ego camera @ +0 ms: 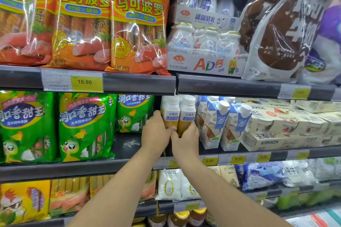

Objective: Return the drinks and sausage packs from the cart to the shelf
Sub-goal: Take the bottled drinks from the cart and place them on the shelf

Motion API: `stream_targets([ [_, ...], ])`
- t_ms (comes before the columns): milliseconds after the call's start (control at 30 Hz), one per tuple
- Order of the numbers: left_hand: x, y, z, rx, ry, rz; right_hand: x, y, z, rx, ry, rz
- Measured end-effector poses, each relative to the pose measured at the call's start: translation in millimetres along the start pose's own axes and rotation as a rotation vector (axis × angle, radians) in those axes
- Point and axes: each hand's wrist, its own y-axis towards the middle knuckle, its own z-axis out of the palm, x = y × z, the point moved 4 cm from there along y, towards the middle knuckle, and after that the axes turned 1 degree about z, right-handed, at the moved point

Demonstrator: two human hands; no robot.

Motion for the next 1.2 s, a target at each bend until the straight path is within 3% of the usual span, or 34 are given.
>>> stream_targets([
  [867,-6.3,-14.3,1.7,0.052,0.005,-0.053,-6.3,-7.7,-15.5,0.12,-0.116,0.038],
  [1067,-17.6,-45.0,-36.2,0.02,0.286,0.015,2.5,-37.9,-53.2,0.248,-0.242,-0.119],
  [1200,-55.1,-74.4,-29.5,0.338,0.554,0.24,-4.2,-51.7,-114.6,0.286,-0.394,-0.165],
])
